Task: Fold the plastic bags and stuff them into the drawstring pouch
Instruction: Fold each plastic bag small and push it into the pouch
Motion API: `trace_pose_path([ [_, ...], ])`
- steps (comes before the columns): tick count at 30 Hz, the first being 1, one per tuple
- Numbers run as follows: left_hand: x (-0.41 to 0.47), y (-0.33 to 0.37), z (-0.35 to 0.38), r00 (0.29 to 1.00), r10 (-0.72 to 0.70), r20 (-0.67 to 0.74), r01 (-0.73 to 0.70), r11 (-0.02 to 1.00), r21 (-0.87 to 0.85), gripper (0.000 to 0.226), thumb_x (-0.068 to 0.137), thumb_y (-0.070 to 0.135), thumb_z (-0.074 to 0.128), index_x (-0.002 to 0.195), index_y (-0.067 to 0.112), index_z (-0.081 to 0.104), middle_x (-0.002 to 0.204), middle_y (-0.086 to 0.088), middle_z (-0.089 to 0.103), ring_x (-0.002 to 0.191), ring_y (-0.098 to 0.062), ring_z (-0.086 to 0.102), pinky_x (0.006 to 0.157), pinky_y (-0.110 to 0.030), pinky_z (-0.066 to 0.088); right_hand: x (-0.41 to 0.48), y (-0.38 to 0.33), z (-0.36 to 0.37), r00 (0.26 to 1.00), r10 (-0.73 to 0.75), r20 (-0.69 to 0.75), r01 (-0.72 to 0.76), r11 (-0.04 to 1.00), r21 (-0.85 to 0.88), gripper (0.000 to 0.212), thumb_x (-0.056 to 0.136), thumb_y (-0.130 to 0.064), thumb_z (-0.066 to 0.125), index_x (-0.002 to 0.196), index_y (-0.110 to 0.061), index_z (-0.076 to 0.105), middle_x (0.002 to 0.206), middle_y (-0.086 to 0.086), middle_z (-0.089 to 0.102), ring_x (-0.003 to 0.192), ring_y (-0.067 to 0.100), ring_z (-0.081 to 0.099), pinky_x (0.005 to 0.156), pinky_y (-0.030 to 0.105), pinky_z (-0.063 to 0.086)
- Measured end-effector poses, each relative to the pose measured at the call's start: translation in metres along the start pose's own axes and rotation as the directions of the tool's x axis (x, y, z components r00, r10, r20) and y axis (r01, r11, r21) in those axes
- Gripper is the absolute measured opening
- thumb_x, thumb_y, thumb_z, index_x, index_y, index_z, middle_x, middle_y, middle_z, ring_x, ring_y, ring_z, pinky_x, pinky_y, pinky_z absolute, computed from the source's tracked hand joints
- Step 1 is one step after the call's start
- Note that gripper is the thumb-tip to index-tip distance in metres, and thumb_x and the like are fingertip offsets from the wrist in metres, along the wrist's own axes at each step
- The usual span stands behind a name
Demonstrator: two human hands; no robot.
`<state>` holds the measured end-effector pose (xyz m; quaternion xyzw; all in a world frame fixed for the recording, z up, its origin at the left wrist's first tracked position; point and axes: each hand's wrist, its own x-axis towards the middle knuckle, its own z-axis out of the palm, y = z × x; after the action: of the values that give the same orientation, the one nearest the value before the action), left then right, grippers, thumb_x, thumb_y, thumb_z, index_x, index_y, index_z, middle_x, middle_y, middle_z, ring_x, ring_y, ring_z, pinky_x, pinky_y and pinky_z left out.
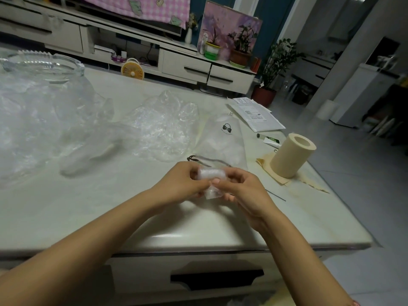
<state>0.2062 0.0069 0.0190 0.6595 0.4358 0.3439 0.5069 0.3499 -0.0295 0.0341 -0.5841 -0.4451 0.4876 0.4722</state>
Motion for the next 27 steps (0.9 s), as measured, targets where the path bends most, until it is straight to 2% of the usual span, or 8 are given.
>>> trace_pose_path([
  [3,0.007,-0.004,-0.003,0.981,0.191,-0.039,-0.169,0.930,0.326,0.011,0.090,0.027,0.055,0.099,0.021,0.058,0.102,0.002,0.058,0.091,-0.013,0.058,0.073,-0.019,0.047,0.009,-0.001,-0.013,0.991,0.011,-0.134,-0.008,1.000,0.026,0.019,0.082,0.005,0.065,0.099,-0.002,0.061,0.084,0.010,0.064,0.071,0.017,0.060,0.061,0.020,0.049],
  [6,0.019,-0.019,-0.010,0.870,0.487,0.080,-0.352,0.499,0.792,0.045,0.083,0.038,0.036,0.104,0.012,0.066,0.124,-0.014,0.057,0.113,-0.034,0.054,0.089,-0.040,0.045,0.016,0.001,-0.027,0.979,-0.026,-0.201,0.013,0.998,-0.063,0.015,0.082,0.002,0.067,0.093,-0.006,0.062,0.083,0.007,0.063,0.070,0.014,0.059,0.054,0.015,0.048],
  [10,0.037,-0.040,0.004,0.880,0.439,0.180,-0.329,0.290,0.899,0.047,0.080,0.033,0.035,0.096,0.007,0.071,0.121,-0.020,0.062,0.106,-0.041,0.062,0.082,-0.052,0.050,0.017,0.004,-0.034,0.984,-0.013,-0.177,-0.017,0.986,-0.167,0.010,0.083,-0.003,0.067,0.083,-0.012,0.063,0.076,0.002,0.064,0.064,0.012,0.059,0.052,0.017,0.047],
  [16,0.049,-0.041,0.015,0.818,0.552,0.160,-0.391,0.332,0.858,0.050,0.082,0.023,0.035,0.112,-0.006,0.062,0.118,-0.021,0.062,0.107,-0.035,0.056,0.085,-0.041,0.051,0.026,0.010,-0.034,0.942,-0.253,-0.221,0.143,0.897,-0.417,0.015,0.075,-0.010,0.077,0.076,-0.017,0.064,0.069,-0.005,0.054,0.061,0.002,0.047,0.057,0.009,0.036],
  [20,0.038,-0.037,0.020,0.775,0.617,0.136,-0.480,0.435,0.762,0.047,0.085,0.015,0.036,0.123,-0.007,0.053,0.129,-0.023,0.054,0.111,-0.026,0.039,0.093,-0.031,0.032,0.035,0.012,-0.030,0.744,-0.625,-0.236,0.308,0.634,-0.709,0.015,0.070,-0.019,0.082,0.068,-0.017,0.068,0.096,0.001,0.051,0.087,0.009,0.042,0.076,0.002,0.030],
  [22,0.032,-0.037,0.023,0.770,0.625,0.130,-0.498,0.461,0.734,0.047,0.088,0.016,0.035,0.127,-0.005,0.049,0.133,-0.021,0.050,0.116,-0.028,0.044,0.097,-0.034,0.038,0.043,0.017,-0.027,0.640,-0.744,-0.192,0.315,0.481,-0.818,0.017,0.070,-0.021,0.082,0.065,-0.012,0.068,0.103,0.005,0.053,0.095,0.016,0.042,0.083,0.014,0.031],
  [24,0.026,-0.035,0.028,0.778,0.618,0.119,-0.506,0.503,0.701,0.049,0.090,0.017,0.033,0.130,-0.006,0.048,0.136,-0.020,0.048,0.118,-0.029,0.047,0.099,-0.035,0.039,0.050,0.021,-0.022,0.596,-0.788,-0.154,0.373,0.441,-0.816,0.018,0.070,-0.012,0.080,0.068,-0.009,0.062,0.110,0.012,0.056,0.100,0.019,0.048,0.085,0.026,0.037],
  [27,0.022,-0.033,0.031,0.771,0.627,0.113,-0.527,0.529,0.665,0.049,0.091,0.018,0.031,0.129,-0.007,0.048,0.136,-0.020,0.048,0.117,-0.027,0.044,0.098,-0.034,0.034,0.058,0.021,-0.013,0.555,-0.826,-0.101,0.488,0.422,-0.764,0.020,0.067,0.001,0.065,0.082,-0.003,0.052,0.099,0.015,0.055,0.086,0.013,0.050,0.069,0.024,0.040],
])
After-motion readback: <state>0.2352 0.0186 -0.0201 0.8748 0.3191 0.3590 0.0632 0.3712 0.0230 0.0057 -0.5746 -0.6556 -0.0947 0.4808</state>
